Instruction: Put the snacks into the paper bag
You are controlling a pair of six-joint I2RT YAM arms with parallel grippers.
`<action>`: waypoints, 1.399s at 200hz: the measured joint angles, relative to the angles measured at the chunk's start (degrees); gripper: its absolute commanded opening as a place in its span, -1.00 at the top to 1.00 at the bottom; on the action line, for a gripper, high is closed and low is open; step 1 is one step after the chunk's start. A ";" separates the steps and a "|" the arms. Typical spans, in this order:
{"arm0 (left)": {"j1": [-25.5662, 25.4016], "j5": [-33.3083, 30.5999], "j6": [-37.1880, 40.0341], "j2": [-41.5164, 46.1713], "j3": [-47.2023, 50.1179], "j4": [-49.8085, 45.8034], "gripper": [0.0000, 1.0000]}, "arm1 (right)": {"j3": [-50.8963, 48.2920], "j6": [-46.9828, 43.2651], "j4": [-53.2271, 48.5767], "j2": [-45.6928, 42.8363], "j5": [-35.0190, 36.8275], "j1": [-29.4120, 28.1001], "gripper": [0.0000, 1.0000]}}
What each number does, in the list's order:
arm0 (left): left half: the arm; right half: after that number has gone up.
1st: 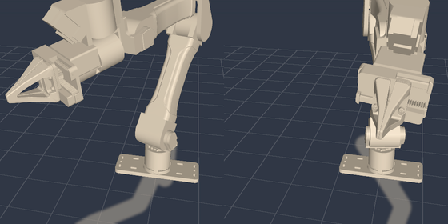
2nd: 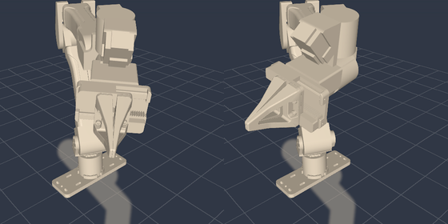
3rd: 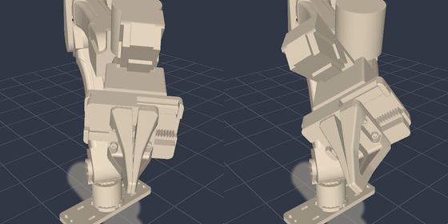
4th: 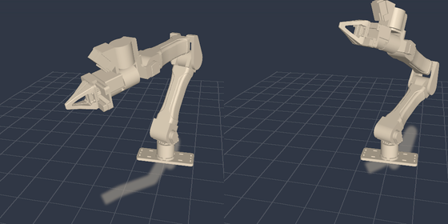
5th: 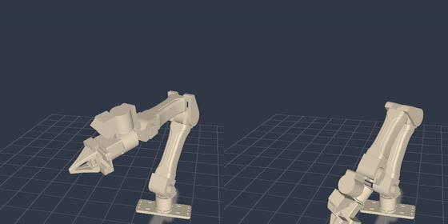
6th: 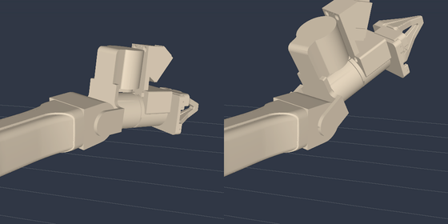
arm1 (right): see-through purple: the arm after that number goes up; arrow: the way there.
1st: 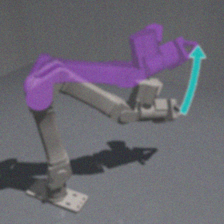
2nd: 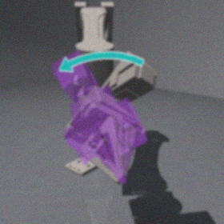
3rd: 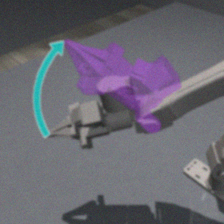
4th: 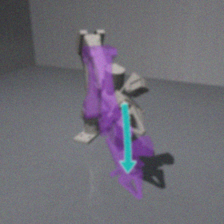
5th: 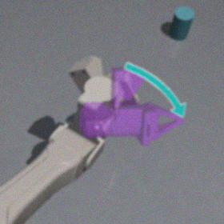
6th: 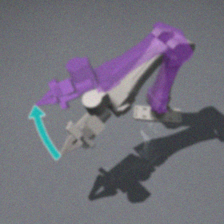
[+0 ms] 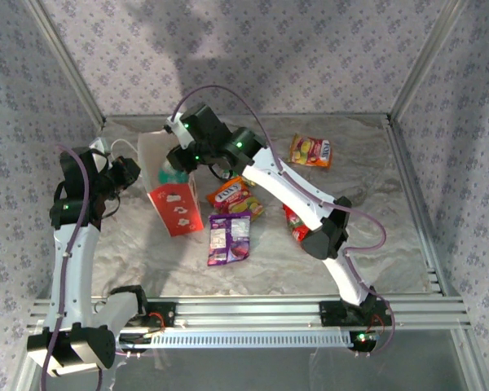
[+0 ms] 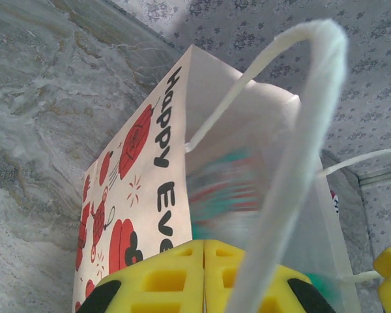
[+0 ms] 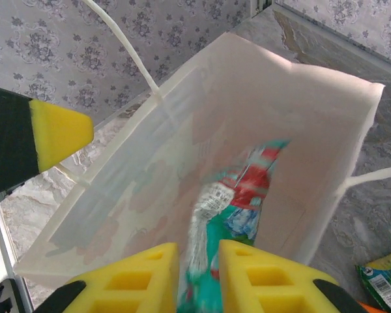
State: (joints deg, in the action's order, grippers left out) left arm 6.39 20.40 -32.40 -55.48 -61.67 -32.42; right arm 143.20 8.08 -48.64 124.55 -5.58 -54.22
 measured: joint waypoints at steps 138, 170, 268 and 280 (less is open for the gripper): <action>-0.02 0.17 0.09 0.00 0.00 -0.55 0.87 | -24.09 -3.43 -0.70 -24.87 -2.01 -1.46 -0.49; -0.02 0.17 0.26 0.00 0.00 -0.55 0.87 | -37.33 -4.04 1.90 -34.84 1.79 -1.05 -0.68; 0.00 -1.77 2.25 0.61 -1.16 -3.52 0.88 | -59.93 2.60 7.48 -48.48 3.93 9.62 -0.87; -0.02 -1.75 2.40 0.61 -1.16 -3.58 0.88 | -63.91 4.66 8.31 -50.31 2.58 11.50 -0.86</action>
State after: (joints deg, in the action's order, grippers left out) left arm 6.37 18.65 -30.00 -54.87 -62.83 -36.01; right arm 79.29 12.73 -40.34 74.24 -3.01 -42.72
